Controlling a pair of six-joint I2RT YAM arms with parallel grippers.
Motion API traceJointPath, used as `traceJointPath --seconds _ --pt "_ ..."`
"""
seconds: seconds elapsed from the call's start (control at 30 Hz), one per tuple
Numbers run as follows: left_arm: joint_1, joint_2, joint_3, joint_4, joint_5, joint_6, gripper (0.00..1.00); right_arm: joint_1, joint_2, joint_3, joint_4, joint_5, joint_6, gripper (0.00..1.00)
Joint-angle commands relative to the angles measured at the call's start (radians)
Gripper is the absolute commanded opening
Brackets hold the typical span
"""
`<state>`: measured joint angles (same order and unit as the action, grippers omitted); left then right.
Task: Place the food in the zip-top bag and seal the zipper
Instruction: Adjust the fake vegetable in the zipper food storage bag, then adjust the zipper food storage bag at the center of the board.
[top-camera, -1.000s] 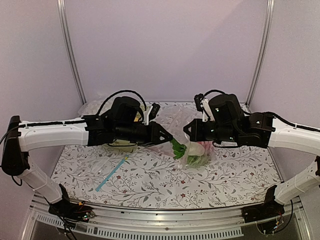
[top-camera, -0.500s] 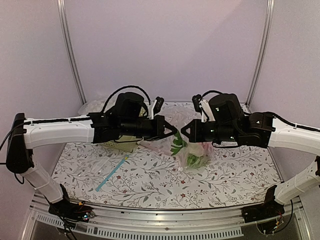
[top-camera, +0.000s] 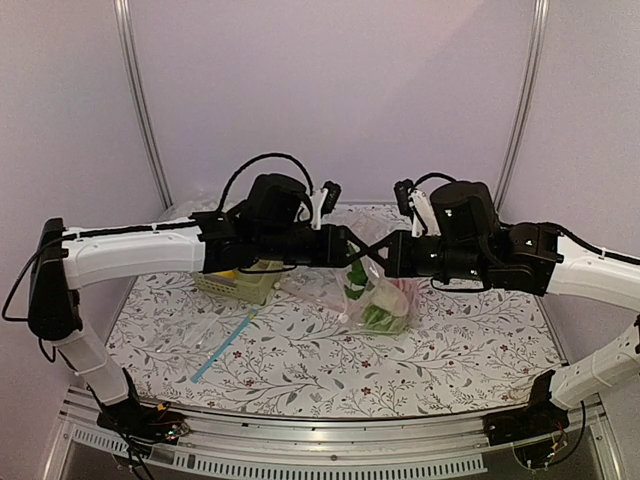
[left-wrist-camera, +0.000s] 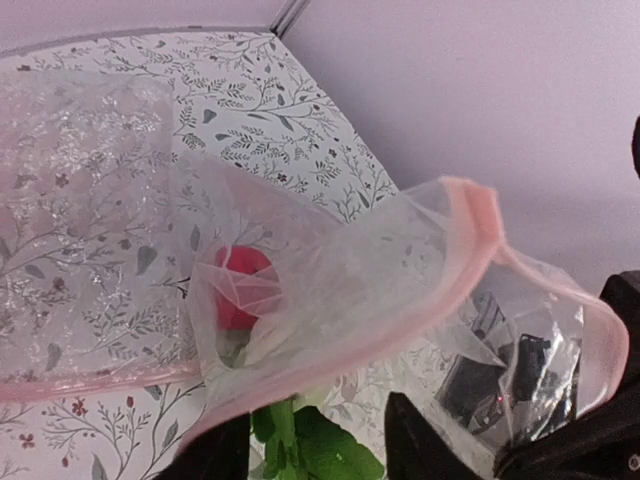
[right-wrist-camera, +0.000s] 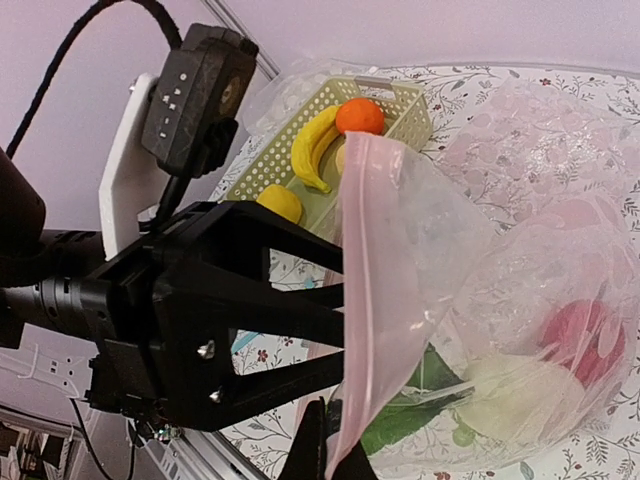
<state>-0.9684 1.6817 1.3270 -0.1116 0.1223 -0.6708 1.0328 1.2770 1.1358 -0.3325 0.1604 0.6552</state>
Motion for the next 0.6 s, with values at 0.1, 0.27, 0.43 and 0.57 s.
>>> traceJointPath --seconds 0.1,0.27,0.43,0.57 --pt "0.001 -0.209 0.009 -0.105 0.052 0.1 0.76 -0.018 -0.032 0.058 -0.055 0.081 -0.023 0.0" --pt "0.046 -0.349 -0.045 -0.19 0.059 0.048 0.85 -0.044 -0.036 0.108 -0.101 0.075 -0.07 0.0" --pt "0.14 -0.419 -0.092 -0.248 0.082 0.018 0.87 -0.053 -0.035 0.186 -0.151 0.053 -0.102 0.0" --pt "0.186 -0.442 -0.126 -0.249 0.109 0.011 0.87 -0.054 -0.043 0.228 -0.176 0.016 -0.106 0.0"
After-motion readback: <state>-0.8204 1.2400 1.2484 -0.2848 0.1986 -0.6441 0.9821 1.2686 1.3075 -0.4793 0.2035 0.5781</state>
